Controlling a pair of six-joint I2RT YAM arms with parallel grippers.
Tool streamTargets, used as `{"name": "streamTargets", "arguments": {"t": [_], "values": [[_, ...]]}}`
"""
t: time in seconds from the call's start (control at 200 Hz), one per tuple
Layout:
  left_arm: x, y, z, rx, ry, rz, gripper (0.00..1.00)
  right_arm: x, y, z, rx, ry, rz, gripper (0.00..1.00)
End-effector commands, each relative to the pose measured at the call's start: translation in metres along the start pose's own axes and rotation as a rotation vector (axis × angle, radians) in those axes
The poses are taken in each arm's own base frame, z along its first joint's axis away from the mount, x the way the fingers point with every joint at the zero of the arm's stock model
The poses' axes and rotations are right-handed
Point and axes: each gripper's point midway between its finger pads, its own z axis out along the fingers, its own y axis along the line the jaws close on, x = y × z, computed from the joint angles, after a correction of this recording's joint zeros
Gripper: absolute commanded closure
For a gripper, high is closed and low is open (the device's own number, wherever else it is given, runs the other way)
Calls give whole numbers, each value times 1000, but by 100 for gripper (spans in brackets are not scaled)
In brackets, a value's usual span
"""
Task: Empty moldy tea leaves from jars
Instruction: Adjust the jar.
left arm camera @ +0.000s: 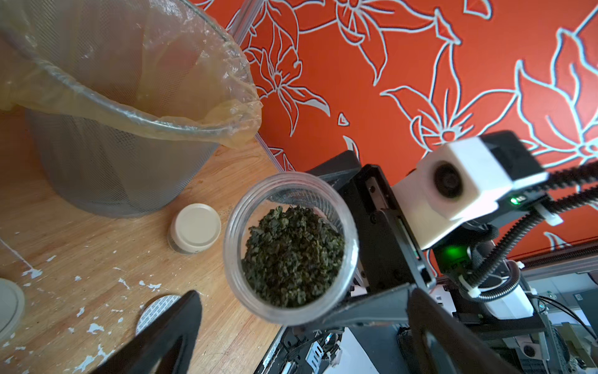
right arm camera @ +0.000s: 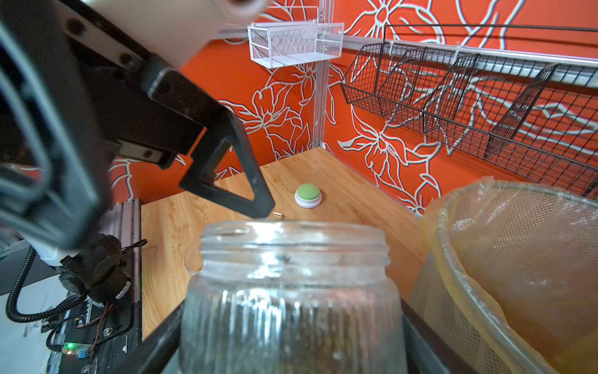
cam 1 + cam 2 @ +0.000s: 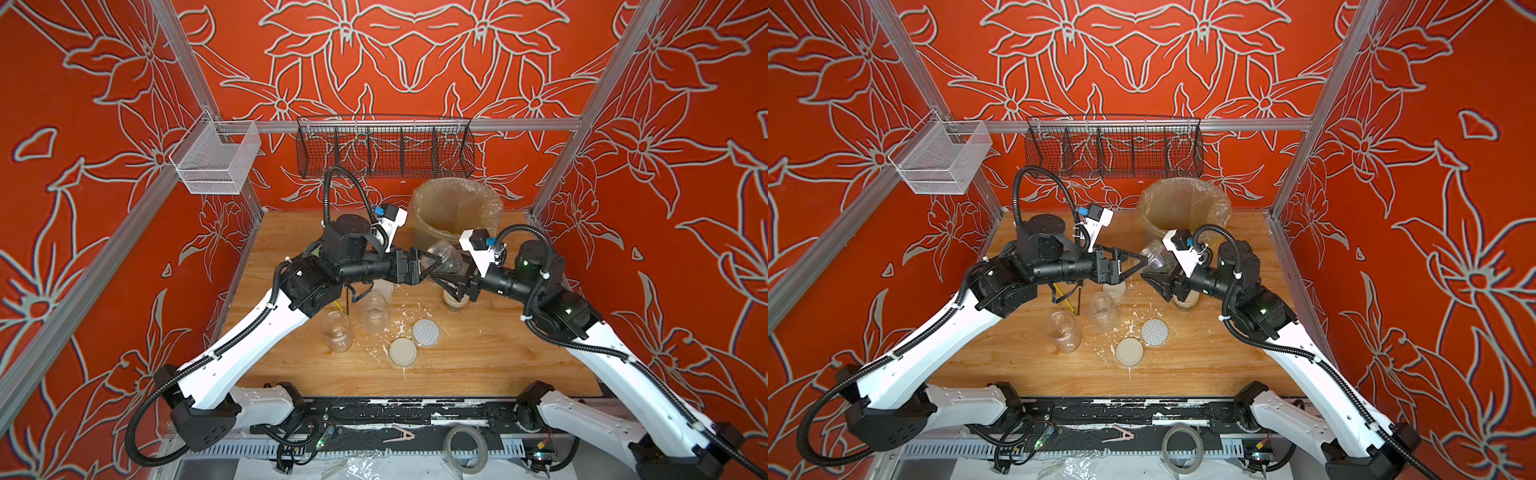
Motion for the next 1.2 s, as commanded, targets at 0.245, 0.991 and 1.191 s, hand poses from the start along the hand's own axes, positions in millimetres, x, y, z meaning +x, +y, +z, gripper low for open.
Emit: {"name": "streamTargets", "arguments": {"t": [0.245, 0.991, 1.191], "values": [[-23, -27, 8, 146, -38, 72, 2, -44, 9, 3, -64, -182, -34, 76], [-59, -26, 23, 73, -55, -57, 55, -52, -7, 5, 35, -276, -95, 29], [-78, -30, 22, 49, -91, -58, 63, -56, -14, -1, 107, -388, -201, 9]]}}
